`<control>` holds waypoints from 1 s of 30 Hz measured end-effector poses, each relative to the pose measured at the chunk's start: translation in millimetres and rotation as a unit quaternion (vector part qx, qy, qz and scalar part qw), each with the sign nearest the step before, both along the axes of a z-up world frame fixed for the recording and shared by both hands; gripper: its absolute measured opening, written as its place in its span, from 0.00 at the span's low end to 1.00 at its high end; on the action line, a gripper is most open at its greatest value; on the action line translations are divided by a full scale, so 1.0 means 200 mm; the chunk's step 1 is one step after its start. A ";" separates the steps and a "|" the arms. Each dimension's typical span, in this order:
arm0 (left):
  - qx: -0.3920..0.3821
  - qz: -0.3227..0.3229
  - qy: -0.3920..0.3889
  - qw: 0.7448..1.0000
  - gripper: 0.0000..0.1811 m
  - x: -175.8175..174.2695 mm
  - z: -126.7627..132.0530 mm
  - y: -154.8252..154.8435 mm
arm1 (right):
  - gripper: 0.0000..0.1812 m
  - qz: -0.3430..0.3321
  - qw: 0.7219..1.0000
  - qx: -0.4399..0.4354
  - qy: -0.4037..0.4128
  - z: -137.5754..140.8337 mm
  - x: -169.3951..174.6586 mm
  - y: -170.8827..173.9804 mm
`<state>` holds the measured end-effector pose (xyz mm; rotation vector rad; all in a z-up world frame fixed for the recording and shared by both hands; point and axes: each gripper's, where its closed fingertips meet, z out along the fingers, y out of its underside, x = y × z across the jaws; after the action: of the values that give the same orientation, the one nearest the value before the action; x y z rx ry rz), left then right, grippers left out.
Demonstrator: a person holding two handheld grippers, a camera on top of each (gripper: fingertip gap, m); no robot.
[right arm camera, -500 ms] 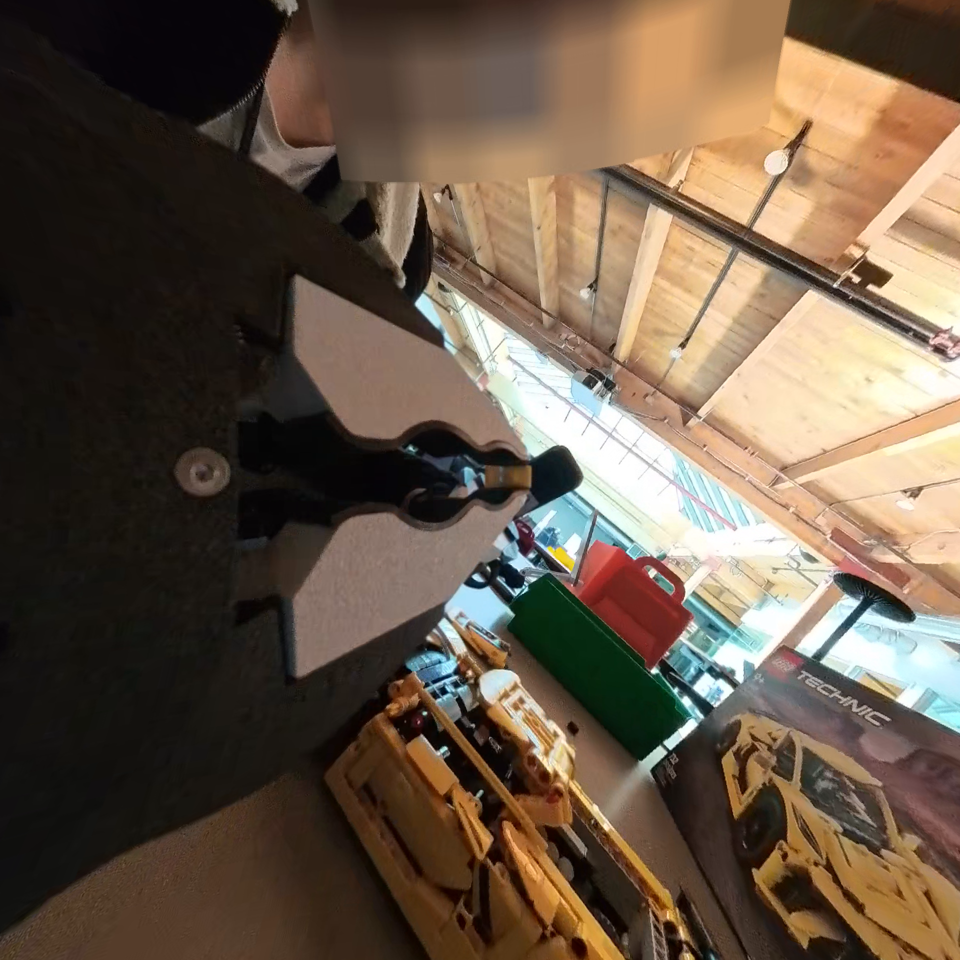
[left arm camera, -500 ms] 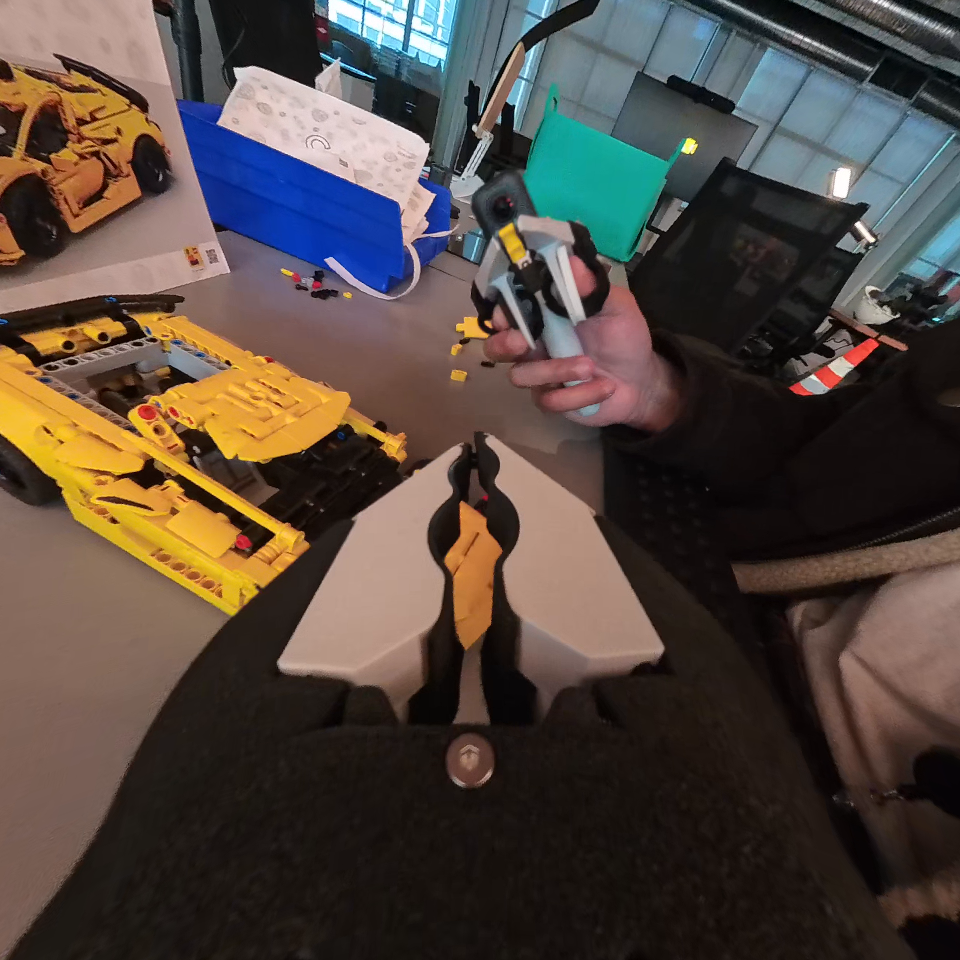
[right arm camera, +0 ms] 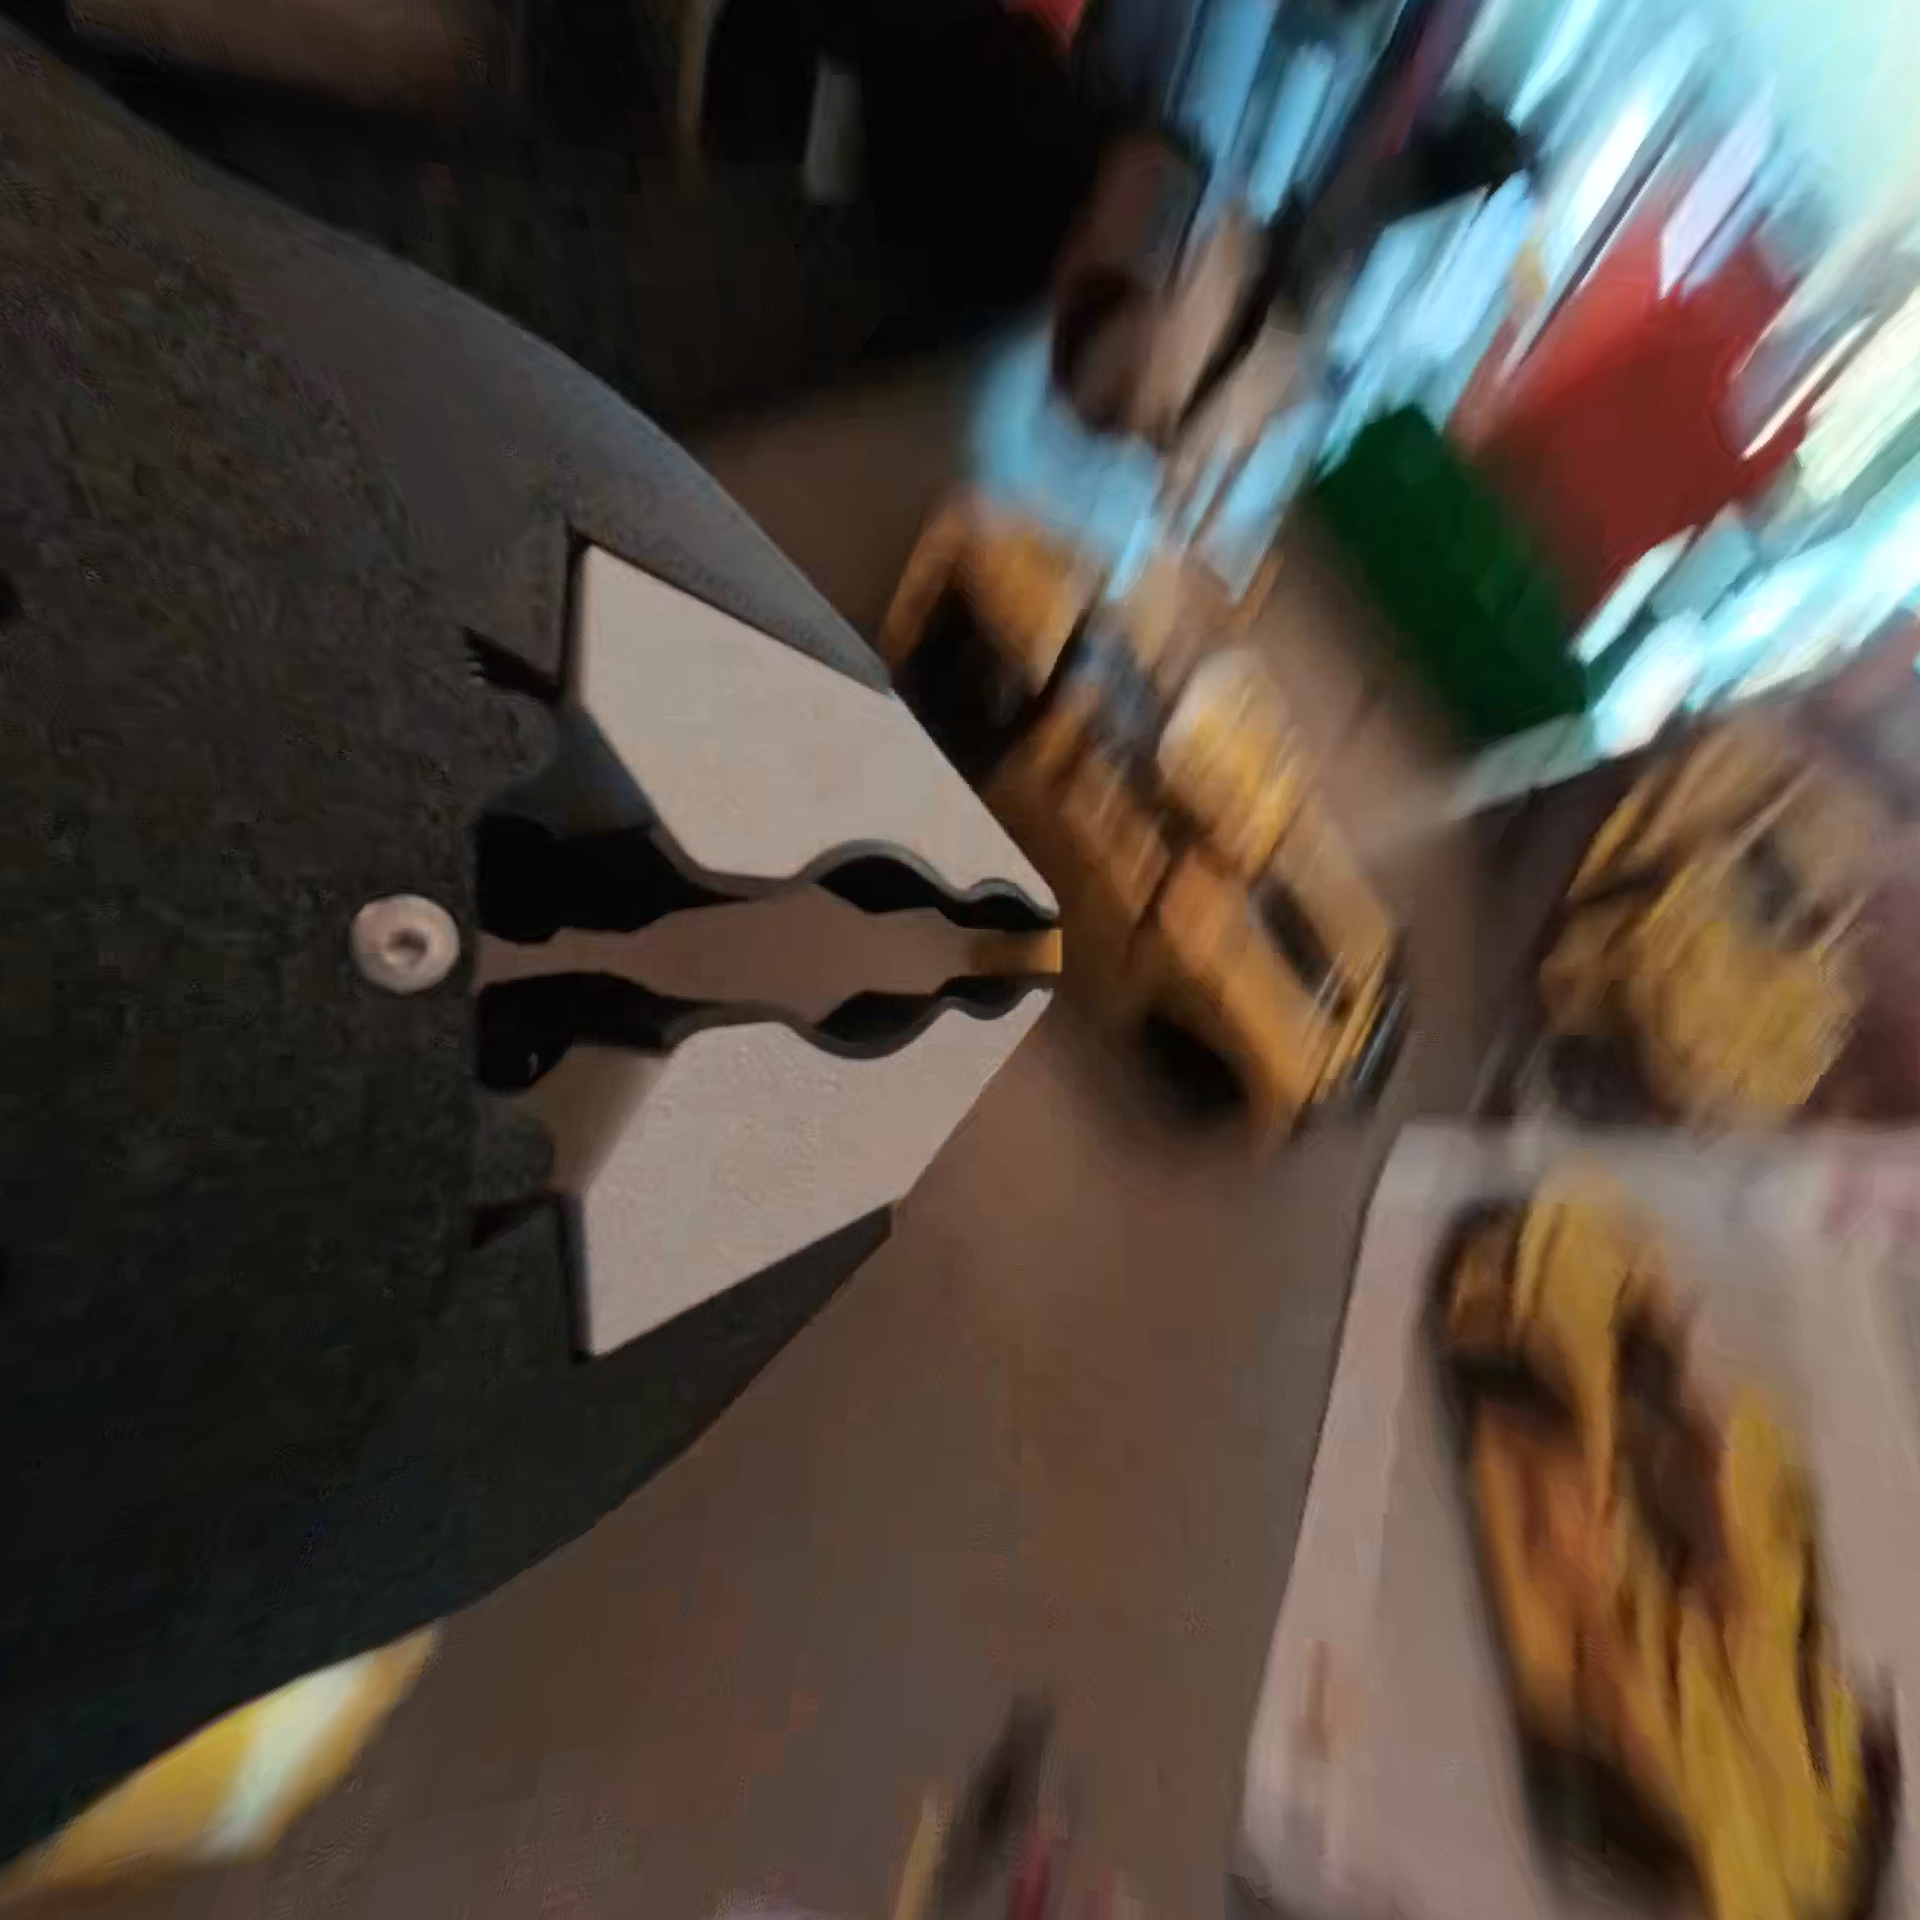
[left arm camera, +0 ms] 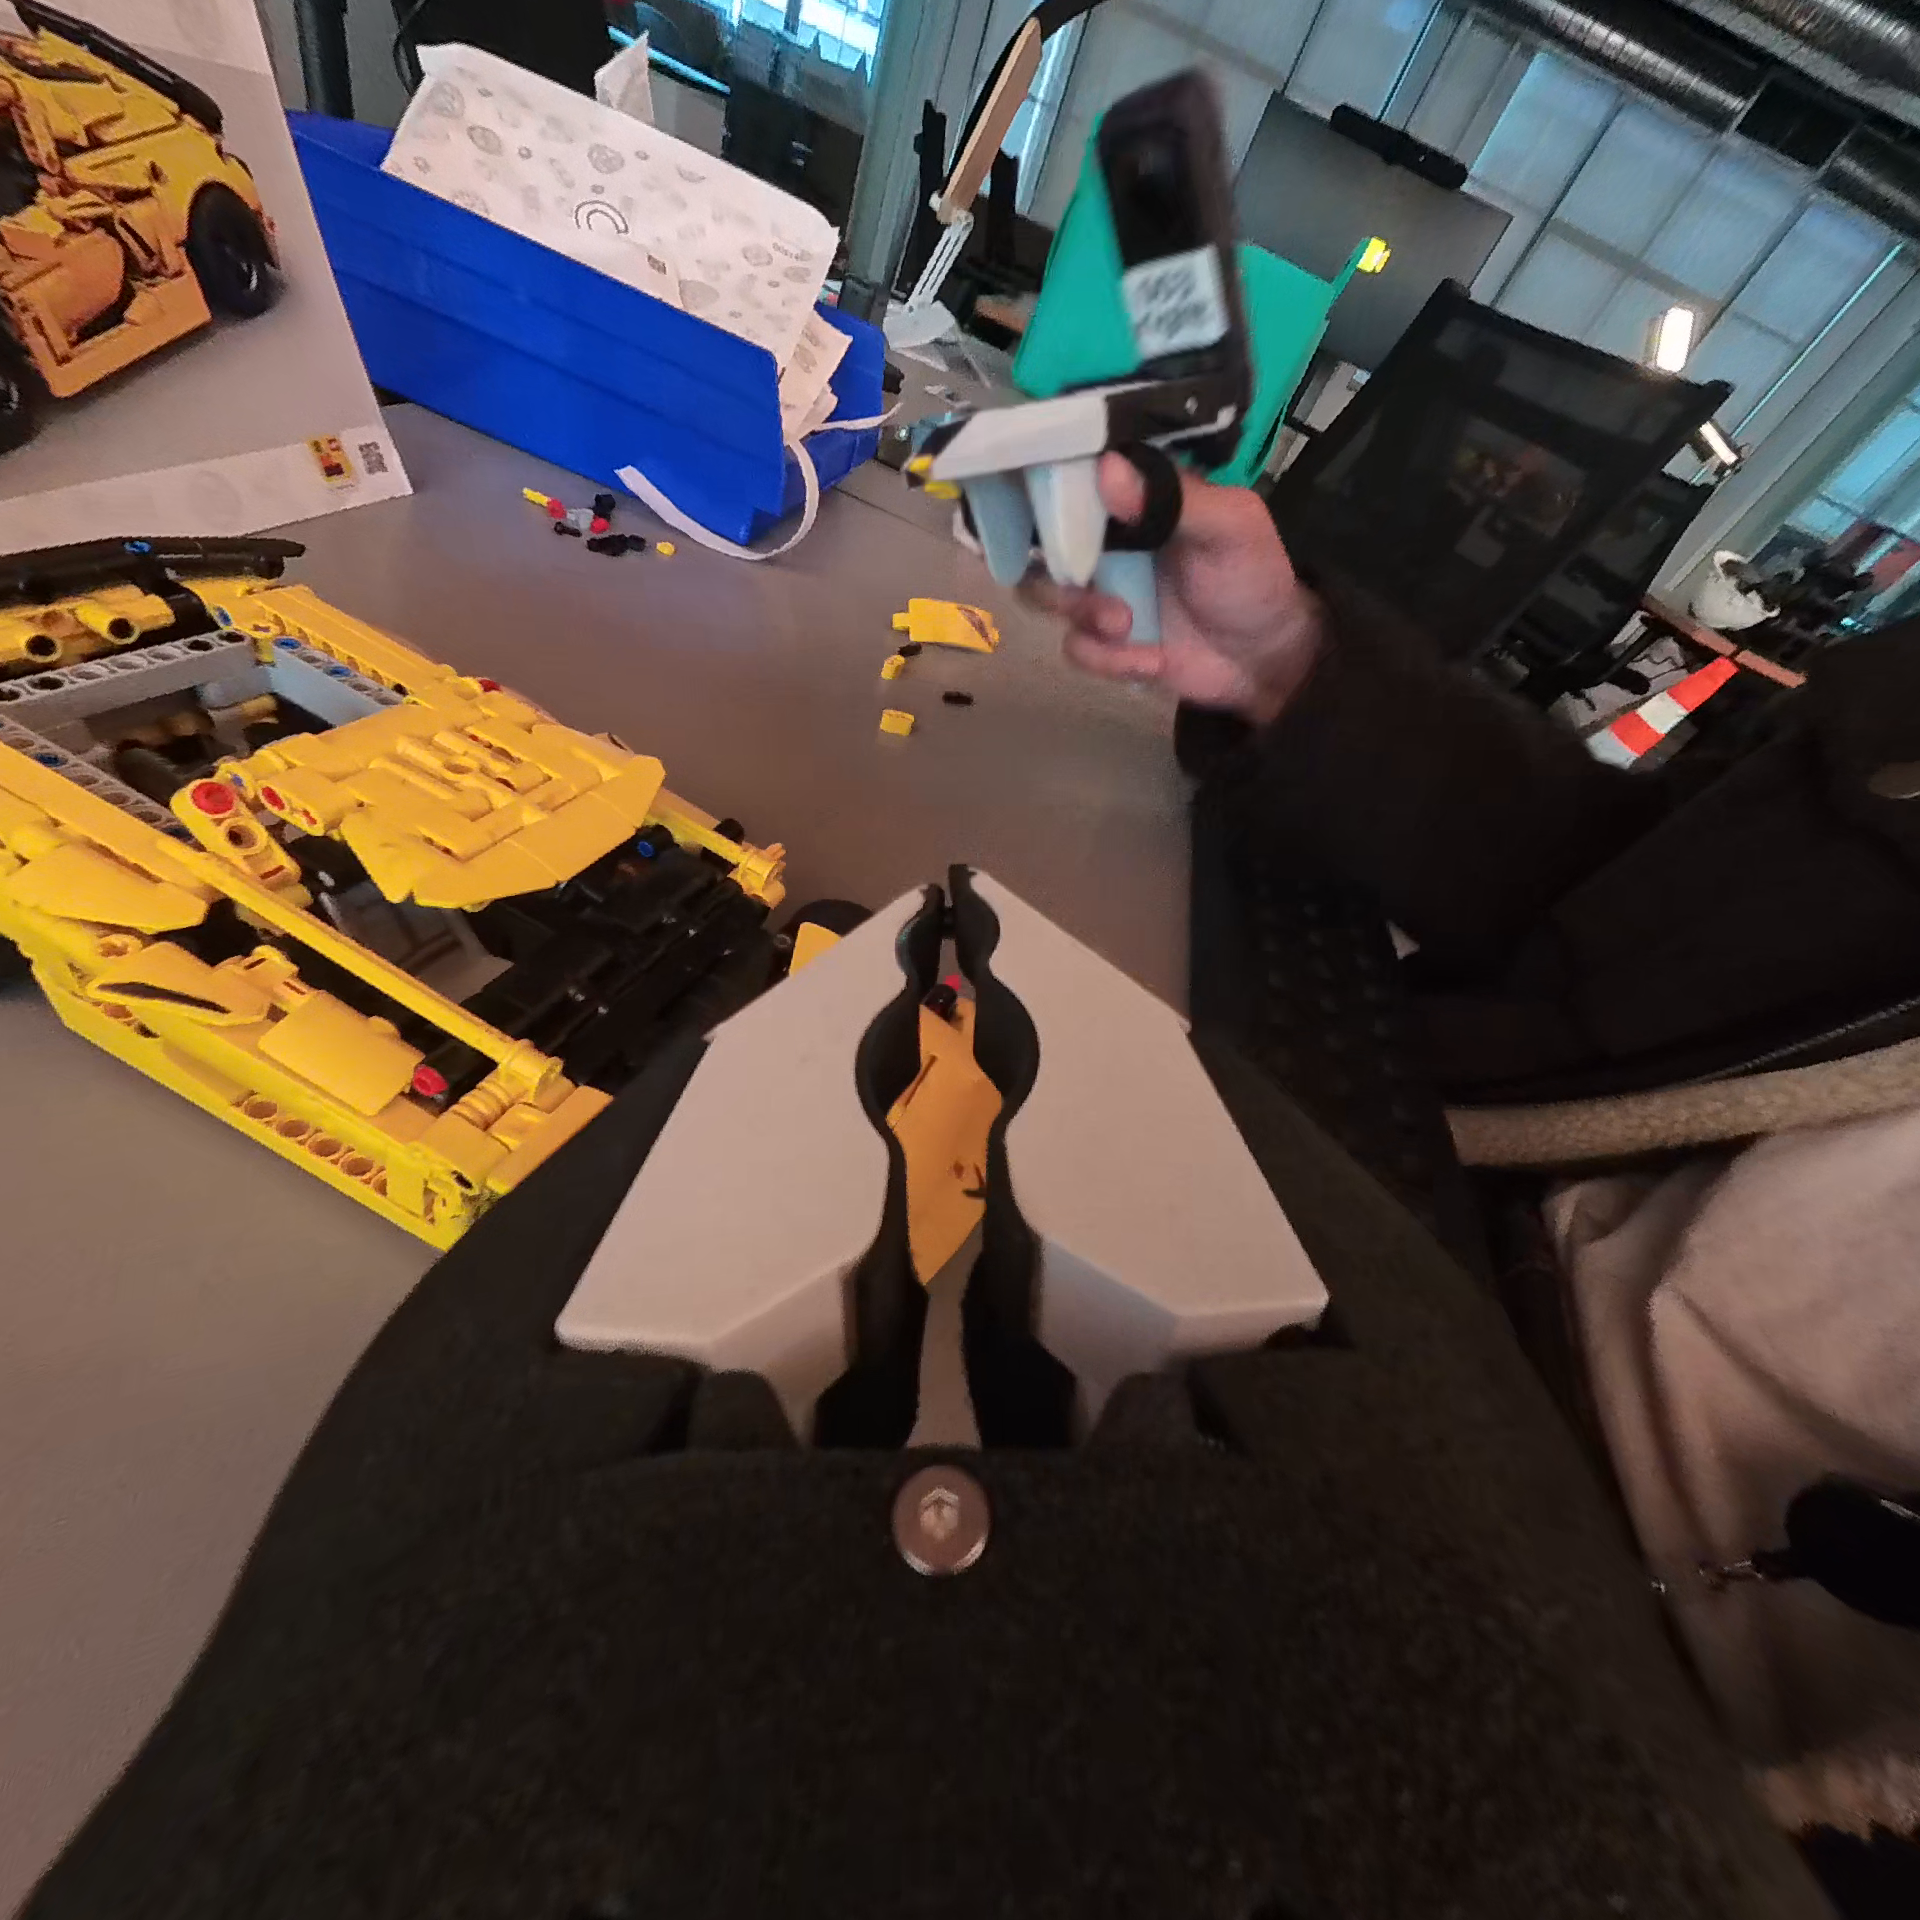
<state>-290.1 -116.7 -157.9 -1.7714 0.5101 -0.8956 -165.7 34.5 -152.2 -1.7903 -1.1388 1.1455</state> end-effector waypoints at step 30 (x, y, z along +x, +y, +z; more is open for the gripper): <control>-0.186 -0.097 0.076 0.975 0.16 0.87 -0.04 0.87 | 0.14 -0.192 0.978 0.064 -0.044 -0.23 0.88 -0.10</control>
<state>-115.3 58.0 -166.6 -2.1711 0.6549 -1.0476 10.8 15.1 -197.3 -1.8710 -0.8442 0.7545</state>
